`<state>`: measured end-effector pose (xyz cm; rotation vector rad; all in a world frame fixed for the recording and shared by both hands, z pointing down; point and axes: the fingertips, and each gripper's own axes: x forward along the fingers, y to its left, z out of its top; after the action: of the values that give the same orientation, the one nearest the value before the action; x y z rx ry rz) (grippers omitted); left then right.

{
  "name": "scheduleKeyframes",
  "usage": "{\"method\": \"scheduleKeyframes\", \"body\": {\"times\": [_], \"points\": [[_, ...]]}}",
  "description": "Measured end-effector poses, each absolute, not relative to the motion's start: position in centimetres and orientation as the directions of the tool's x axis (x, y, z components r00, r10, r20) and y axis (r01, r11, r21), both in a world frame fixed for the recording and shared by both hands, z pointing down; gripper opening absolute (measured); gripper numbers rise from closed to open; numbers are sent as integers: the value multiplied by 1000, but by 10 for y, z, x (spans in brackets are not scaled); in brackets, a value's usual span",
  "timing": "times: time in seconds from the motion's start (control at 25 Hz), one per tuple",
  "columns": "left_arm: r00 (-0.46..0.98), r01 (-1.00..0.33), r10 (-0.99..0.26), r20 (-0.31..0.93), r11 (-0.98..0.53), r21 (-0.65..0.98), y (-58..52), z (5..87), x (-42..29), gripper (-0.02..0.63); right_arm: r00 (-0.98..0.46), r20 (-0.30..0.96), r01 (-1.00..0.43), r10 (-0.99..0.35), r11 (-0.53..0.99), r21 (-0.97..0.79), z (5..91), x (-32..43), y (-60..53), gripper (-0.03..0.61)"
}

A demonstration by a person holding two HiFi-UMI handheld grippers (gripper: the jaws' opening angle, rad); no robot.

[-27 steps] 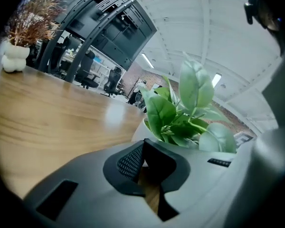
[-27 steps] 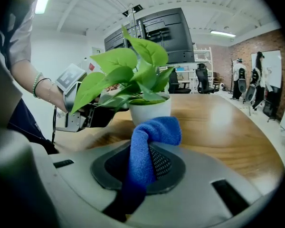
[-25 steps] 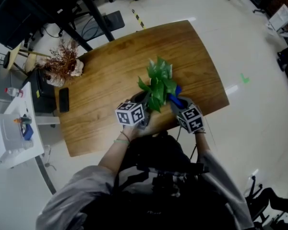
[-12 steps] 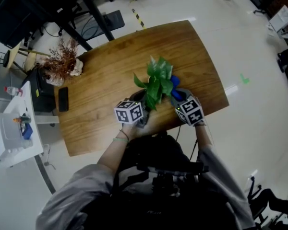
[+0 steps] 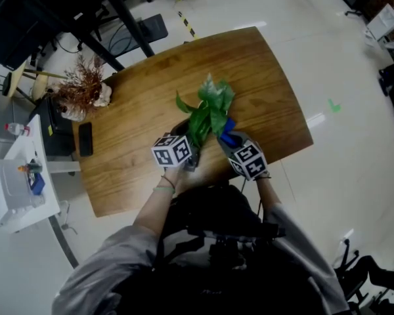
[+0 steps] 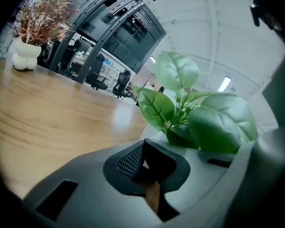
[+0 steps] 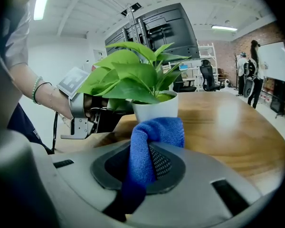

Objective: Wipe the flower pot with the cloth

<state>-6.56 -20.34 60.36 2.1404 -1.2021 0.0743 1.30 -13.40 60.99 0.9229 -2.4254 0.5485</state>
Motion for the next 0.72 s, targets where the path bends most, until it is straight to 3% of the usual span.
{"method": "scheduleKeyframes", "body": {"times": [0.2, 0.44, 0.72], "points": [[552, -766, -755, 355, -291, 573, -179, 607, -66, 5, -614, 560, -743, -556, 646, -173, 602, 51, -145, 57], [615, -723, -716, 330, -345, 599, -167, 606, -37, 5, -574, 570, -730, -588, 683, -31, 585, 70, -187, 57], [622, -719, -716, 318, -361, 594, -185, 601, -49, 5, -625, 580, -647, -523, 762, -10, 575, 44, -191, 57]]}}
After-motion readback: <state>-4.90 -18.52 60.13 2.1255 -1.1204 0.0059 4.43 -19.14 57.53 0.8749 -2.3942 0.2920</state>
